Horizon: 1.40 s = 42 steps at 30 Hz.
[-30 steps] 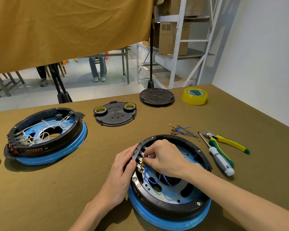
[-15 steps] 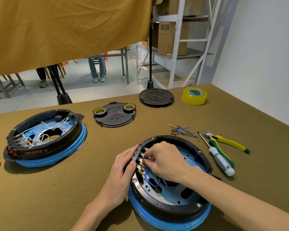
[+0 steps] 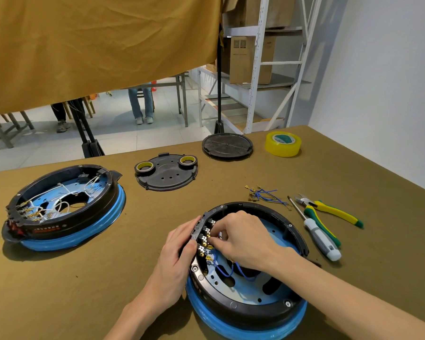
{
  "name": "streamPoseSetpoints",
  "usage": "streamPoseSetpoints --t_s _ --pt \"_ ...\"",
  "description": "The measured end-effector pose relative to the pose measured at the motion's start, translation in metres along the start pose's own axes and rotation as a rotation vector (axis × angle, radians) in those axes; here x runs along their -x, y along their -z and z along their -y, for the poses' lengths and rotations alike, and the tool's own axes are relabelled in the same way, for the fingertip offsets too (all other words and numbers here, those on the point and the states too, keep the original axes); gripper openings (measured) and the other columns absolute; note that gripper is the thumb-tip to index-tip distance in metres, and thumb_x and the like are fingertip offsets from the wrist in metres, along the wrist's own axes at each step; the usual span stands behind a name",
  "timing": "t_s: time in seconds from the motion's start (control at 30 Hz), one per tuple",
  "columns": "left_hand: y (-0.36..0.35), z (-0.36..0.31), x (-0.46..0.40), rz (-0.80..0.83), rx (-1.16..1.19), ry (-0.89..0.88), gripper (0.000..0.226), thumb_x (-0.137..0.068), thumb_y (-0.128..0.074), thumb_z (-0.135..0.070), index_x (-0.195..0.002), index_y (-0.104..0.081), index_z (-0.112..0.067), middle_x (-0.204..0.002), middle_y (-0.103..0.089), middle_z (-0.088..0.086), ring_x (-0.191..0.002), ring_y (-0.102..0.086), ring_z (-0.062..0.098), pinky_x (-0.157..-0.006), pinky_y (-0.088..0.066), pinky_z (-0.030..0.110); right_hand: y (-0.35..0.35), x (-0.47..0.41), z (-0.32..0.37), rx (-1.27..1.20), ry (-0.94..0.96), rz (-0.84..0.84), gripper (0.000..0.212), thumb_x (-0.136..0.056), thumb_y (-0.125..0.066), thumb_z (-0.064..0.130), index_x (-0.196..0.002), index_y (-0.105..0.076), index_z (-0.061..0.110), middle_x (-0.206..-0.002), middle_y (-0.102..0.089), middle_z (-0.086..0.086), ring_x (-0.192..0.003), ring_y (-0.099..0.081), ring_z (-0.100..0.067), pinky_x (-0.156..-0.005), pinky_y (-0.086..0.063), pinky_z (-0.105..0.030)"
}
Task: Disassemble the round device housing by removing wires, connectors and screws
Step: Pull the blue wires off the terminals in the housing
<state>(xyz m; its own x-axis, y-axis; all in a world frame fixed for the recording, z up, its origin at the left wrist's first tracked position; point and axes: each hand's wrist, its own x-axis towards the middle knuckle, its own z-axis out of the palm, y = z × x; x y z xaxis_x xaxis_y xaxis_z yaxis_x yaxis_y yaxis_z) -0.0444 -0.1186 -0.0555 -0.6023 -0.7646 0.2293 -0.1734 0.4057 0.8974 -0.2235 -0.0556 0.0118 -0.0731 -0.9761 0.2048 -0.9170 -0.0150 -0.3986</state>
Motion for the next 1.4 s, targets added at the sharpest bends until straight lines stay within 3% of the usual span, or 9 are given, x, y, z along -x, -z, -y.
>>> streamPoseSetpoints --t_s 0.17,0.3,0.4,0.53,0.67,0.97,1.23,1.4 --pt "0.0 -0.001 0.0 0.006 0.002 0.004 0.056 -0.097 -0.034 -0.066 -0.149 -0.043 -0.045 -0.142 -0.05 -0.035 -0.142 -0.037 -0.003 -0.108 -0.03 0.022 0.008 0.0 -0.001 -0.153 -0.053 0.037 0.02 -0.091 -0.068 0.036 -0.087 -0.082 0.022 -0.056 -0.057 0.013 -0.055 -0.053 -0.007 -0.06 -0.046 -0.026" --pt "0.0 -0.002 0.001 0.004 0.002 0.009 0.055 -0.097 -0.034 -0.066 -0.147 -0.043 -0.046 -0.141 -0.049 -0.037 -0.141 -0.036 -0.006 -0.108 -0.03 0.02 0.011 -0.002 -0.003 -0.201 -0.088 -0.005 0.017 -0.088 -0.071 0.034 -0.08 -0.079 0.02 -0.06 -0.062 0.01 -0.056 -0.055 -0.005 -0.059 -0.045 -0.021" --pt "0.0 -0.003 0.001 0.001 0.005 0.008 0.055 -0.097 -0.034 -0.065 -0.148 -0.044 -0.045 -0.141 -0.049 -0.037 -0.141 -0.036 -0.006 -0.108 -0.03 0.02 0.016 -0.006 -0.007 -0.179 -0.11 0.008 0.007 -0.084 -0.073 0.031 -0.085 -0.076 0.024 -0.067 -0.063 0.012 -0.064 -0.057 -0.004 -0.061 -0.048 -0.026" --pt "0.001 -0.003 0.001 0.001 -0.002 0.007 0.056 -0.096 -0.033 -0.066 -0.147 -0.044 -0.046 -0.141 -0.049 -0.038 -0.141 -0.036 -0.006 -0.108 -0.03 0.02 0.014 -0.009 -0.008 -0.077 -0.145 0.091 0.018 -0.088 -0.07 0.042 -0.094 -0.073 0.025 -0.081 -0.067 0.009 -0.078 -0.06 -0.01 -0.065 -0.048 -0.029" --pt "0.001 -0.004 0.001 -0.001 -0.006 0.012 0.056 -0.096 -0.033 -0.067 -0.146 -0.043 -0.047 -0.14 -0.047 -0.041 -0.141 -0.034 -0.009 -0.106 -0.029 0.016 0.007 -0.013 -0.006 -0.059 -0.178 0.083 0.02 -0.089 -0.068 0.039 -0.094 -0.077 0.022 -0.082 -0.072 0.006 -0.082 -0.066 -0.015 -0.073 -0.056 -0.032" --pt "0.001 -0.006 0.001 -0.008 -0.012 0.018 0.058 -0.094 -0.032 -0.069 -0.147 -0.043 -0.047 -0.139 -0.046 -0.043 -0.14 -0.034 -0.01 -0.106 -0.028 0.015 0.002 -0.021 -0.003 -0.009 -0.169 0.05 0.016 -0.086 -0.07 0.036 -0.085 -0.078 0.023 -0.082 -0.074 0.005 -0.088 -0.066 -0.019 -0.075 -0.057 -0.035" --pt "0.003 -0.007 0.001 -0.001 -0.008 0.013 0.053 -0.096 -0.034 -0.065 -0.146 -0.043 -0.048 -0.14 -0.048 -0.039 -0.141 -0.036 -0.006 -0.106 -0.031 0.019 0.0 -0.019 -0.009 -0.138 -0.152 0.05 0.017 -0.086 -0.072 0.025 -0.07 -0.073 0.017 -0.066 -0.071 0.001 -0.067 -0.066 -0.019 -0.066 -0.057 -0.038" --pt "0.003 -0.007 0.002 0.006 -0.005 0.007 0.053 -0.097 -0.035 -0.066 -0.146 -0.044 -0.048 -0.141 -0.049 -0.037 -0.141 -0.036 -0.005 -0.106 -0.031 0.021 0.0 -0.016 -0.01 -0.185 -0.105 0.06 0.018 -0.088 -0.07 0.021 -0.075 -0.076 0.011 -0.066 -0.071 -0.005 -0.065 -0.064 -0.024 -0.065 -0.055 -0.04"
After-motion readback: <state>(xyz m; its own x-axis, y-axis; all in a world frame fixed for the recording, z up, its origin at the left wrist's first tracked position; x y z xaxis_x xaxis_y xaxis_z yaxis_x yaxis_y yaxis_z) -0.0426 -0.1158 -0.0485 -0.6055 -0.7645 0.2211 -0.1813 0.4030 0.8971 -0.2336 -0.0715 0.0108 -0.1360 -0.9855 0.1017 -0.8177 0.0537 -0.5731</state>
